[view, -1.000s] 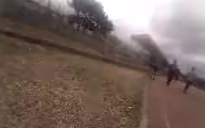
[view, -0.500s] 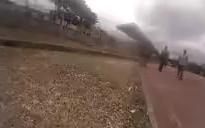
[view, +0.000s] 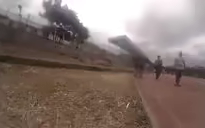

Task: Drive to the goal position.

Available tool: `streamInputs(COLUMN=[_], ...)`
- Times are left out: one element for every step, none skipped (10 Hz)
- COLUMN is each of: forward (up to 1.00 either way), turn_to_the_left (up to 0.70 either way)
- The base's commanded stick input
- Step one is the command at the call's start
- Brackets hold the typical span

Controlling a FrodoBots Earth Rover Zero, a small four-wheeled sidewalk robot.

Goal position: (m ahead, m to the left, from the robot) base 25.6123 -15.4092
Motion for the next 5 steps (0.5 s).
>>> streamInputs(forward=[0.7,0.7,0.7,0.7,0.7], turn_to_the_left=[-0.27,-0.27,0.0,0.0,0.0])
